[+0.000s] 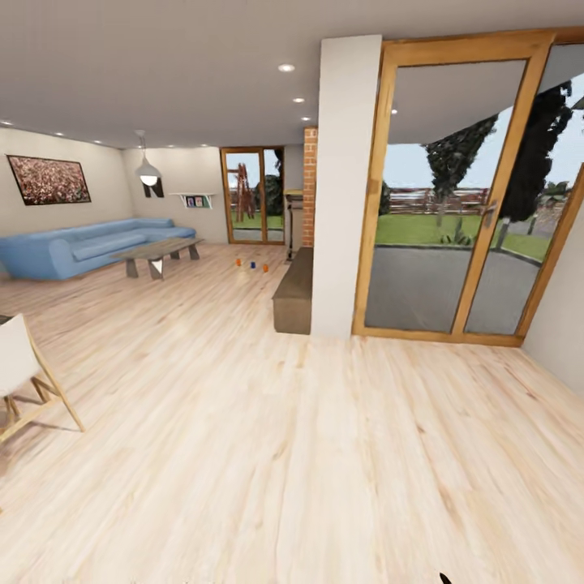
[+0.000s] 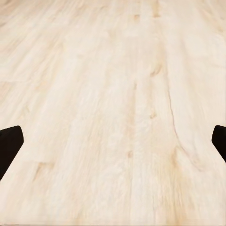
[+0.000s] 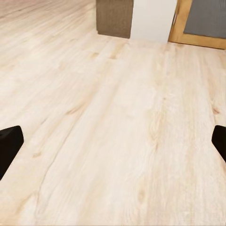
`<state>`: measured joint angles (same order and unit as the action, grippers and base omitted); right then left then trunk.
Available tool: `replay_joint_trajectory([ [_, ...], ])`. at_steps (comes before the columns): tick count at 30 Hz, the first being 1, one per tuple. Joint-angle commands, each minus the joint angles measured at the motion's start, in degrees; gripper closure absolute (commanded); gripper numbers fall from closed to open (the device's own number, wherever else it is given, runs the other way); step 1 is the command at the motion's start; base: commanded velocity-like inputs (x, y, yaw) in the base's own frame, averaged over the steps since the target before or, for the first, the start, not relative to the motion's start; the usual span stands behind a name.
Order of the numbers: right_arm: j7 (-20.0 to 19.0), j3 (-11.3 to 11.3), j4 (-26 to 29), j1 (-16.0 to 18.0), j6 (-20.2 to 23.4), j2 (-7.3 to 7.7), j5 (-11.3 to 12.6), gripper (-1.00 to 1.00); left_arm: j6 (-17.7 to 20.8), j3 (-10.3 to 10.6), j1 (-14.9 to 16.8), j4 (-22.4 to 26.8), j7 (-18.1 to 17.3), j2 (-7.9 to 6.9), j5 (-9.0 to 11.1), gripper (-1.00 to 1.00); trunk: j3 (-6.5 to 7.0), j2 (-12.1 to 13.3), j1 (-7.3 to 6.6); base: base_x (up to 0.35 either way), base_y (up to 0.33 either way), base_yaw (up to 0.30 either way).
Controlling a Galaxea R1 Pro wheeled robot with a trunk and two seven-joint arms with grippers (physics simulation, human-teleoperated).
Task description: Put the three can of soda from the living room inside the tash can in the kitchen.
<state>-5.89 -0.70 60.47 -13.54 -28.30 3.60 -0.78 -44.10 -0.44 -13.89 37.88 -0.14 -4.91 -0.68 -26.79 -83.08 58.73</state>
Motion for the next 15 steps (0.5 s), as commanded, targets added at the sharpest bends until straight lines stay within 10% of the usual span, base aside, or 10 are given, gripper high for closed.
replay_joint_trajectory([
  [1, 0.0, 0.0, 0.0, 0.0, 0.0, 0.0, 0.0, -1.0, 0.01, 0.0, 0.0, 0.0, -0.01, 0.0, 0.0, -1.0, 0.03, 0.0, 0.0, 0.0, -0.113, 0.249],
  [15, -0.04, 0.0, 0.0, 0.0, 0.0, 0.0, 0.04, -1.0, 0.0, 0.0, 0.0, 0.0, -0.03, -0.01, 0.05, -1.0, 0.52, 0.0, 0.0, 0.0, -0.261, 0.246],
])
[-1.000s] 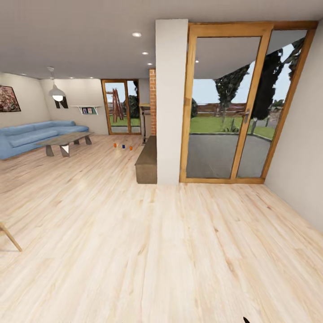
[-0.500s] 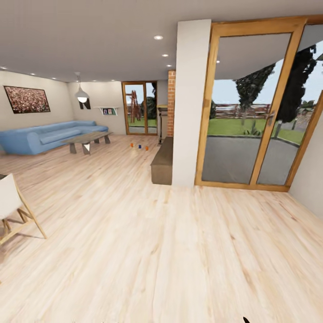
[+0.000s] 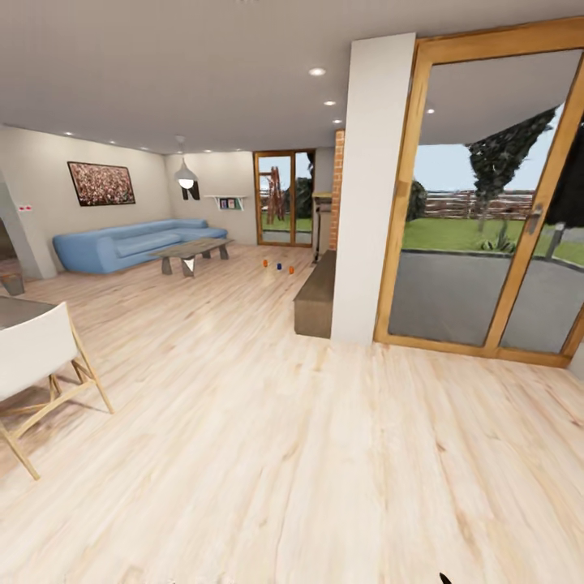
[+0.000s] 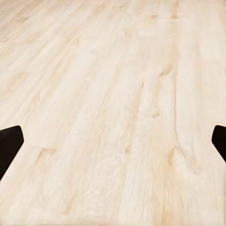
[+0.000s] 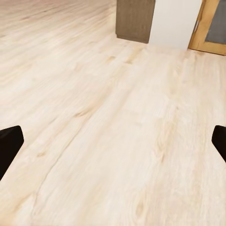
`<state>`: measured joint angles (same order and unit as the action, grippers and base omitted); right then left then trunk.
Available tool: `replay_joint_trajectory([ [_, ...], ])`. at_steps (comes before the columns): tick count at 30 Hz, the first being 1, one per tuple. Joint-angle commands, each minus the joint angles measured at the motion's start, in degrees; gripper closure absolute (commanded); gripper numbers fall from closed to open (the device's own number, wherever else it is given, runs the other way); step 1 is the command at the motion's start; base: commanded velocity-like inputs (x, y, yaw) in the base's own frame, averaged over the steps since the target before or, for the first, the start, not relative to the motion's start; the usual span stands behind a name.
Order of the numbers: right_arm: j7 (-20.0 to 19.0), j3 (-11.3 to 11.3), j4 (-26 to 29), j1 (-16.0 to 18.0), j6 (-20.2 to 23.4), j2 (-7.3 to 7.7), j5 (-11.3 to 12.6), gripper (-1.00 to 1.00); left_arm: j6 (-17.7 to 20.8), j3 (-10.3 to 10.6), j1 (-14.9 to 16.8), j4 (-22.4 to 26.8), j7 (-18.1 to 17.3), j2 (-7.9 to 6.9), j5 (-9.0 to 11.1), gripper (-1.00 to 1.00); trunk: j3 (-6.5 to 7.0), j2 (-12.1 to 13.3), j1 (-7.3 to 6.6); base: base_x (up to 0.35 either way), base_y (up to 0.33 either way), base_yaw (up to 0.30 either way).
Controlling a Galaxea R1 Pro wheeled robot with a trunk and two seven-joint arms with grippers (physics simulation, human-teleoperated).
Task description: Put the three can of soda from the living room inside the tash can in the kitchen.
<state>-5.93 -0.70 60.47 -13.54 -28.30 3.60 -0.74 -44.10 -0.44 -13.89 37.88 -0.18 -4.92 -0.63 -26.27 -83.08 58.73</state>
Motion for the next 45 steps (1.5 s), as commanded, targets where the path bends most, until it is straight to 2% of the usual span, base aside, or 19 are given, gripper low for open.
replay_joint_trajectory([
  [1, -0.01, 0.0, 0.0, 0.0, 0.0, 0.0, -0.01, -1.0, 0.0, 0.0, -0.02, 0.0, 0.0, 0.0, -0.02, -1.0, 0.04, 0.0, 0.0, 0.0, -0.309, 0.246],
  [22, -0.01, 0.0, 0.01, 0.0, 0.01, 0.0, -0.03, -1.0, 0.01, 0.0, 0.0, 0.0, -0.24, -0.05, 0.01, -1.0, 0.7, 0.0, 0.0, 0.026, -0.306, 0.234],
  [45, -0.04, 0.0, 0.03, 0.0, 0.03, 0.04, 0.0, -1.0, -0.11, 0.02, -0.06, 0.1, -0.35, -0.06, 0.06, -1.0, 0.74, 0.0, 0.0, 0.243, -0.23, 0.018],
])
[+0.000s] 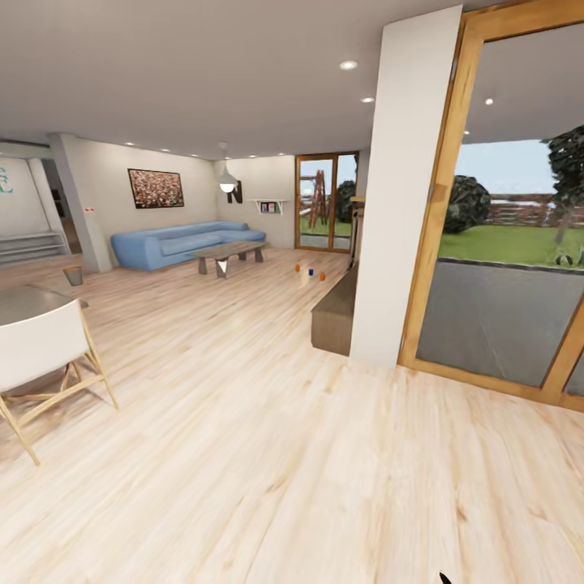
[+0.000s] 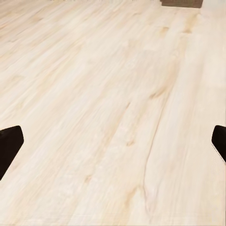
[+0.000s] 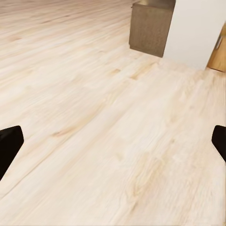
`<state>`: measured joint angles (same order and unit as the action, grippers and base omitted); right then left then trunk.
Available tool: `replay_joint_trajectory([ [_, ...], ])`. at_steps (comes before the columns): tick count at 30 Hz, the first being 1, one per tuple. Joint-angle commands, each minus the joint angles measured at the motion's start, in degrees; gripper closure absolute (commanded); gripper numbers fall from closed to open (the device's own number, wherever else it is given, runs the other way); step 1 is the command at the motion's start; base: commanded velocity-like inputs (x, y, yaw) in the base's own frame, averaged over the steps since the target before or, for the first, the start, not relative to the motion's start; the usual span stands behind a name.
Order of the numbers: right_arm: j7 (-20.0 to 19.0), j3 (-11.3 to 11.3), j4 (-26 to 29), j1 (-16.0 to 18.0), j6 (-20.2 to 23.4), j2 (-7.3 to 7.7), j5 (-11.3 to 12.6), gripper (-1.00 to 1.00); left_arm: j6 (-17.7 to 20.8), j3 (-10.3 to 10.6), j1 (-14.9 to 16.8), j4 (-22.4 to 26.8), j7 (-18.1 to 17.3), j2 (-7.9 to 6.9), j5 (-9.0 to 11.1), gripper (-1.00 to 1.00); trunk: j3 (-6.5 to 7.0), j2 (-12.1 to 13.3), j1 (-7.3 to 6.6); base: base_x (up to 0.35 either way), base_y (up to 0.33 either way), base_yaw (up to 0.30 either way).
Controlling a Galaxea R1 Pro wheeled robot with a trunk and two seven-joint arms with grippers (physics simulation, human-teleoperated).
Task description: Put the three can of soda from the living room inside the tash can in the kitchen.
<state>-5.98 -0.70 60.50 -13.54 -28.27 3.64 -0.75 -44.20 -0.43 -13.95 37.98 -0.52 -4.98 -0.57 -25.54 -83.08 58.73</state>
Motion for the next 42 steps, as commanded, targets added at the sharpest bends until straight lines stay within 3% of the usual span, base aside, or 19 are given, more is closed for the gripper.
replay_joint_trajectory([
  [1, 0.0, 0.0, 0.0, 0.0, 0.0, 0.0, 0.0, -1.0, 0.0, 0.0, 0.0, 0.0, 0.0, 0.0, 0.0, -1.0, 0.0, 0.0, 0.0, 0.263, -0.213, 0.0],
  [26, 0.0, 0.02, -0.11, 0.0, 0.05, 0.0, 0.05, -1.0, 0.0, 0.03, 0.0, -0.1, 0.0, -0.01, -0.05, -1.0, 0.01, 0.0, 0.0, 0.265, -0.204, 0.003],
  [42, 0.09, -0.59, -0.91, 0.0, -0.01, -0.55, -0.02, -1.0, 0.06, -0.01, 0.04, -0.1, 0.0, -0.02, -0.05, -1.0, 0.03, 0.0, 0.0, 0.273, -0.104, 0.187],
])
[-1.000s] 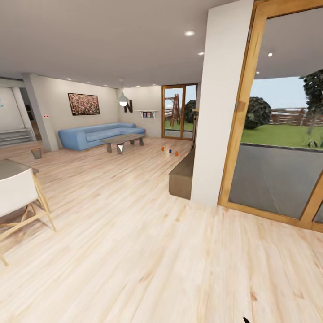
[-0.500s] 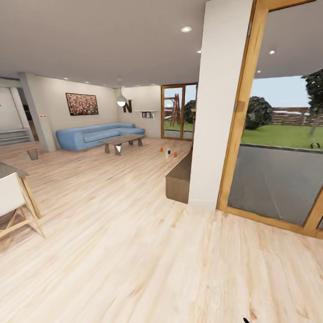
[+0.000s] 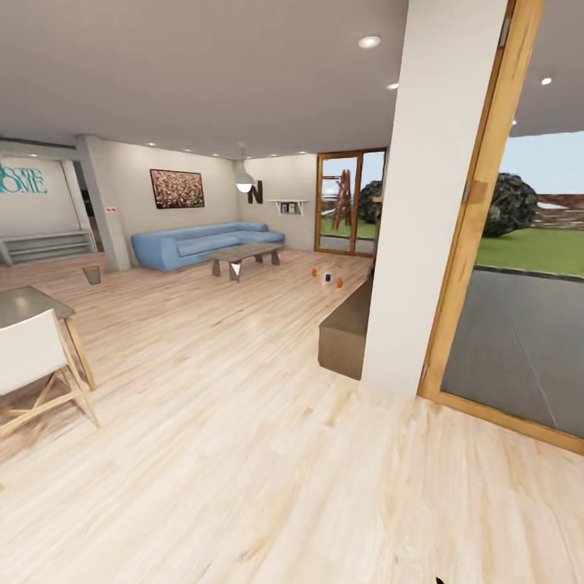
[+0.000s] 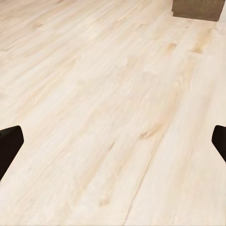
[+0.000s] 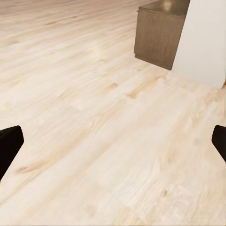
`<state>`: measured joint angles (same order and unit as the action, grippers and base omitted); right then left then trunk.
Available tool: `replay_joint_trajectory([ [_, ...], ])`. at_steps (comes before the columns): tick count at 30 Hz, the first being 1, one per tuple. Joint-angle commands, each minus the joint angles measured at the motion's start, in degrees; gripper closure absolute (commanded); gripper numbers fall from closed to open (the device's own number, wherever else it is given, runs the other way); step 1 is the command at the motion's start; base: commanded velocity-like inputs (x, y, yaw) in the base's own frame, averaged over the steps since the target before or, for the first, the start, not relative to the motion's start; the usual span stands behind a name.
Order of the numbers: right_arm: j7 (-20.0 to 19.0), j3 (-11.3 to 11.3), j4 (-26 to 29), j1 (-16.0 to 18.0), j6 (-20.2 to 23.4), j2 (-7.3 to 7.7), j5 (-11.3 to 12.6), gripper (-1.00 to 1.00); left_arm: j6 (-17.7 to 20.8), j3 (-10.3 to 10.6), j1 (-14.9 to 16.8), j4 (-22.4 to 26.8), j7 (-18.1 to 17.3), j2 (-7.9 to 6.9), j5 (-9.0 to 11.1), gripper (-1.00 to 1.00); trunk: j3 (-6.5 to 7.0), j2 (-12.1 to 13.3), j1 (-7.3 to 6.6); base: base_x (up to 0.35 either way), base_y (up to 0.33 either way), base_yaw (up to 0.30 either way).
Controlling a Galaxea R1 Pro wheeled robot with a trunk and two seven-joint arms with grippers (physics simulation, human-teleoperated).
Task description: Put the three can of soda from the living room inside the tash can in the kitchen.
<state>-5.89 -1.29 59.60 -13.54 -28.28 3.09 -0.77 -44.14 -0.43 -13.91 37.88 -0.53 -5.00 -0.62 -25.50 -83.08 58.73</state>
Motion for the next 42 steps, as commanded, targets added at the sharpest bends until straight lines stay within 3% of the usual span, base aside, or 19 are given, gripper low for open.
replay_joint_trajectory([
  [1, 0.0, -0.01, 0.0, 0.0, 0.0, 0.0, 0.0, -1.0, 0.0, 0.02, -0.01, 0.0, 0.0, 0.0, 0.0, -1.0, 0.0, 0.0, 0.0, 0.229, 0.053, 0.048],
  [25, -0.06, -0.07, -0.56, 0.07, 0.0, 0.03, -0.01, -1.0, 0.5, -0.07, 0.47, -0.02, 0.36, 0.04, -0.04, -1.0, 0.0, 0.0, 0.0, 0.306, 0.027, 0.006],
  [28, -0.4, -0.06, -1.69, 0.33, 0.03, 0.06, 0.03, -1.0, 0.78, -0.08, 2.73, -0.82, 0.4, 0.05, -0.09, -1.0, 0.0, 0.0, 0.0, 0.324, 0.0, 0.0],
  [29, -0.74, -0.5, -2.5, 0.59, 0.07, 0.02, 0.01, -1.0, 1.18, -0.13, 6.59, -2.69, 0.56, 0.18, 0.0, -1.0, 0.0, 0.0, 0.0, 0.324, 0.0, 0.0],
  [32, -0.74, -2.0, -2.44, 0.95, 0.11, -0.09, -0.07, -1.0, 2.08, -0.16, 9.32, -3.18, 1.9, 0.33, 0.13, -1.0, 0.0, 0.0, 0.0, 0.324, 0.0, 0.0],
  [36, -0.32, -6.82, -2.49, 5.41, 1.59, -0.4, -0.02, -1.0, 5.62, 0.09, 15.33, -3.24, 7.72, 0.53, -0.05, -1.0, 0.0, 0.0, 0.0, 0.324, 0.0, 0.0],
  [40, -0.17, -8.18, -2.56, 7.89, 3.9, -0.59, 0.0, -1.0, 7.46, 0.31, 17.98, -3.55, 9.13, 0.57, -0.14, -1.0, 0.0, 0.0, 0.0, 0.324, 0.0, 0.0],
  [42, -0.07, -9.0, -3.08, 11.07, 9.02, -1.22, 0.05, -1.0, 9.43, 0.47, 20.12, -3.9, 9.98, 0.59, -0.17, -1.0, 0.0, 0.0, 0.0, 0.324, 0.0, 0.0],
])
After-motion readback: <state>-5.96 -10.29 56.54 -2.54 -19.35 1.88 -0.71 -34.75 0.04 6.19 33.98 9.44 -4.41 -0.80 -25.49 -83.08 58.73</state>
